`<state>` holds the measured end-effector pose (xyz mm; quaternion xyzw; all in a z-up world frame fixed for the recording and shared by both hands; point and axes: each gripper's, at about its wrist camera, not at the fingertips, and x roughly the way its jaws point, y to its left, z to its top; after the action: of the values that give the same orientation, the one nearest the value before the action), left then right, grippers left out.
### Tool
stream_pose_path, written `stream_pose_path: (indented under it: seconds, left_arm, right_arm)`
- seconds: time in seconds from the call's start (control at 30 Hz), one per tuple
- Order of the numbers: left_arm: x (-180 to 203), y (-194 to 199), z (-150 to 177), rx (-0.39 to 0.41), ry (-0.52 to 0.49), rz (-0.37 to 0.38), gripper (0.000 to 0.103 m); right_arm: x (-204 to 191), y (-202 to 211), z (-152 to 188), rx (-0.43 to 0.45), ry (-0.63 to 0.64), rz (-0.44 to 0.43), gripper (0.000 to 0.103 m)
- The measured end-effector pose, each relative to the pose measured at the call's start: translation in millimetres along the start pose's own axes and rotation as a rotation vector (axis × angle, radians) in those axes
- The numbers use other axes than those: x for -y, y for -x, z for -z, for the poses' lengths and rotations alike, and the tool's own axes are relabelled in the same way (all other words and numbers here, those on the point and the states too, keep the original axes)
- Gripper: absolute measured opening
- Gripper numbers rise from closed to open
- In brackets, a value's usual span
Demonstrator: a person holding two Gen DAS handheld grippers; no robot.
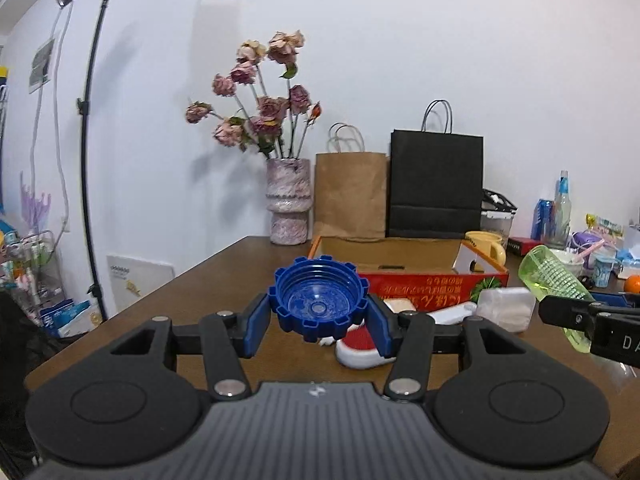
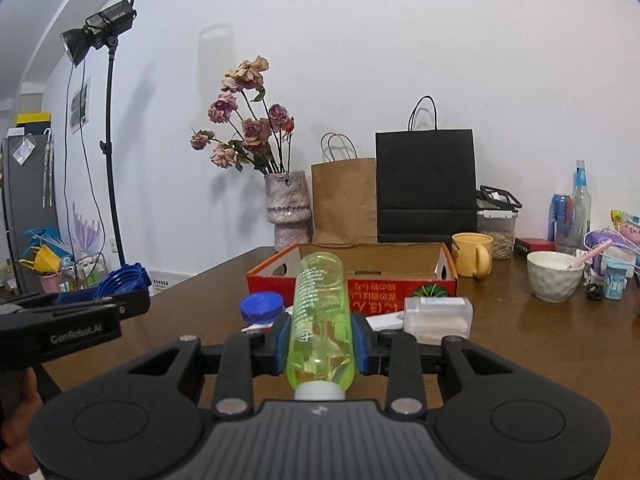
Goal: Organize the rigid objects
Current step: 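Carry the blue cap and green bottle into the cardboard box and open both tools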
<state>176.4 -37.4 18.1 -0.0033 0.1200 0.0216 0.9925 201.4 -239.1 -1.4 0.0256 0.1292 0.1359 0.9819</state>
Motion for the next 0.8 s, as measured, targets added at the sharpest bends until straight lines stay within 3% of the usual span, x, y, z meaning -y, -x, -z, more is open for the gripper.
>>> stream_pose_path:
  seconds: [0.2,0.3,0.4,0.57,0.67,0.8]
  left_arm:
    - [5.6,-62.4,-39.6,-0.001,0.015,0.097,0.052]
    - [14.9,-105.1,-63.9,0.03,-0.037,0.099,0.052]
    - [22.8,-164.2,-90.2,-0.004,-0.076,0.103,0.052]
    - [20.6,-290.8,-121.4,-0.23,-0.042,0.136,0.052]
    - [19.1,-368.1,-122.8,-0.356,-0.016,0.132,0.052]
    - [24.4,-444.1,-100.7,-0.474,-0.093,0.075,0.053]
  right_arm:
    - [16.2,-44.9,-32.4,-0.007,0.039,-0.027,0.031]
    - [38.1,-89.4,-62.1,-0.035,0.019,-0.042,0.031]
    - [65.4,-142.4,-91.9,-0.079,0.0,-0.023,0.031]
    - [117.4,-264.3,-133.6,-0.264,-0.009,0.044,0.031]
    - [144.1,-337.9,-132.2,-0.398,0.01,0.104,0.031]
    - [166.7,-417.7,-109.6,-0.572,0.027,0.214,0.031]
